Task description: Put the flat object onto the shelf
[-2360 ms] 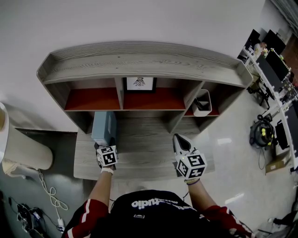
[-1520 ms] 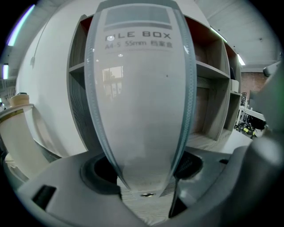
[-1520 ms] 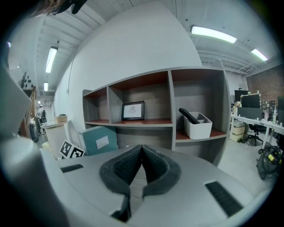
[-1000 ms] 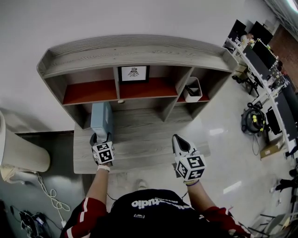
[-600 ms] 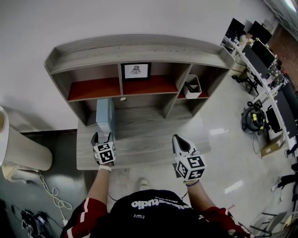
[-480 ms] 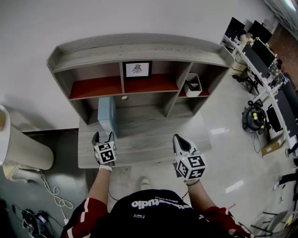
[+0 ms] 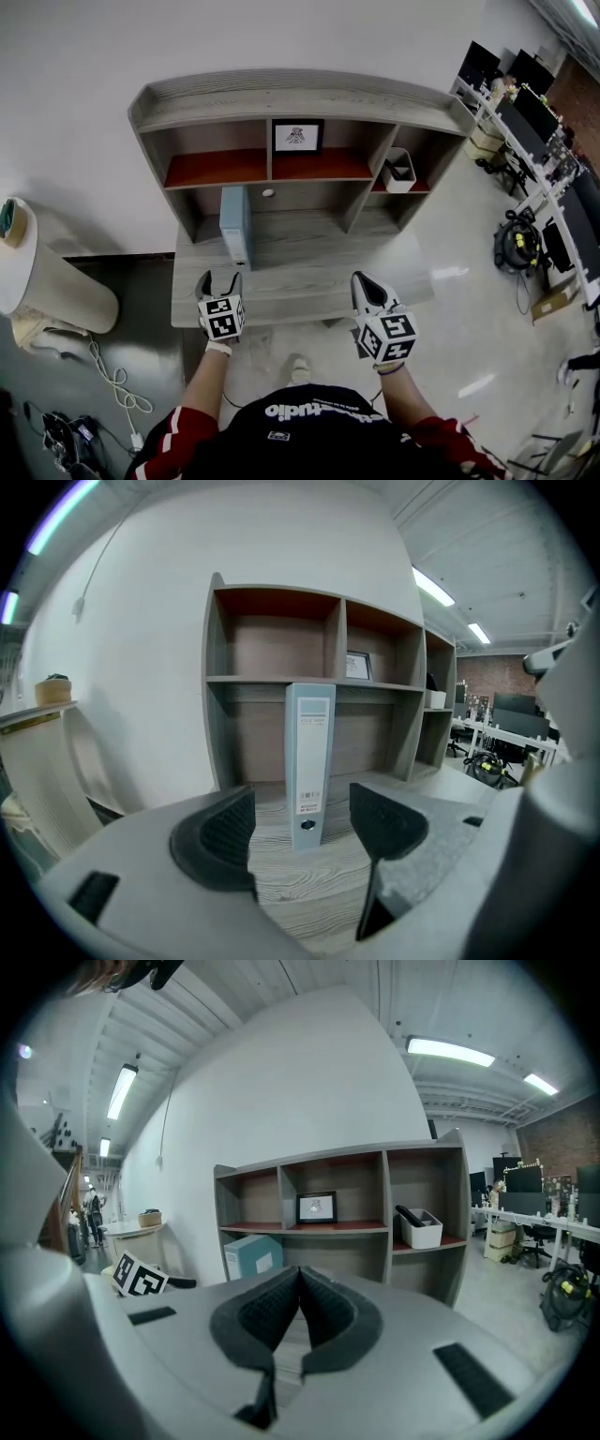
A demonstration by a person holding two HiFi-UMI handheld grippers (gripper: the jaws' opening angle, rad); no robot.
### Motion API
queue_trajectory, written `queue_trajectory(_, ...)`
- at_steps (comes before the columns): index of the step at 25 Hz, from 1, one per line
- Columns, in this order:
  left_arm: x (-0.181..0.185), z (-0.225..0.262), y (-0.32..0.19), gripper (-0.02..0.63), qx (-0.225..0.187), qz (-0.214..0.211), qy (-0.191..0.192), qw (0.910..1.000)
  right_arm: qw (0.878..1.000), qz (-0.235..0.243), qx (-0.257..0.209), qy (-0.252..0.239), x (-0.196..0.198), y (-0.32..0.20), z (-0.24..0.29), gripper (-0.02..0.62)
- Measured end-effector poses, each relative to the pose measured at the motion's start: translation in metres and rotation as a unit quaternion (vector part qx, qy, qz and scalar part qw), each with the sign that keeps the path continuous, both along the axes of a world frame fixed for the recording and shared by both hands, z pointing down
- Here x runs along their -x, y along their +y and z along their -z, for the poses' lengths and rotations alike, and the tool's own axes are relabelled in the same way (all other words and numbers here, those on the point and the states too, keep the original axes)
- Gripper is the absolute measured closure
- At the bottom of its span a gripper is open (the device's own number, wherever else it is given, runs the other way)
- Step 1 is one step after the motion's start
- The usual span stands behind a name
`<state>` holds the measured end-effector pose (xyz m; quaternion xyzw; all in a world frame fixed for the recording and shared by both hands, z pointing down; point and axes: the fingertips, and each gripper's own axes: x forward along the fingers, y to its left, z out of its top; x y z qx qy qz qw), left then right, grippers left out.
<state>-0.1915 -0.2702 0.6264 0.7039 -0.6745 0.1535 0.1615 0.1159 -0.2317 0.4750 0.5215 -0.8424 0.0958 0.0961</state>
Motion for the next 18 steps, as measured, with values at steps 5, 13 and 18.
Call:
queue_trajectory(5, 0.006, 0.023, 0.026, 0.301, -0.018, -0.007, 0.017, 0.9997, 1.0, 0.009, -0.001, -0.001, 0.016, 0.015, 0.003, 0.595)
queue_trajectory(13, -0.001, 0.054, 0.071, 0.301, -0.036, -0.041, 0.066, 0.9963, 1.0, 0.03, -0.003, -0.006, 0.045, 0.053, 0.003, 0.595)
queue_trajectory(18, 0.002, 0.063, 0.105, 0.301, -0.044, -0.063, 0.064, 0.995, 1.0, 0.021, -0.007, -0.01, 0.044, 0.073, 0.004, 0.595)
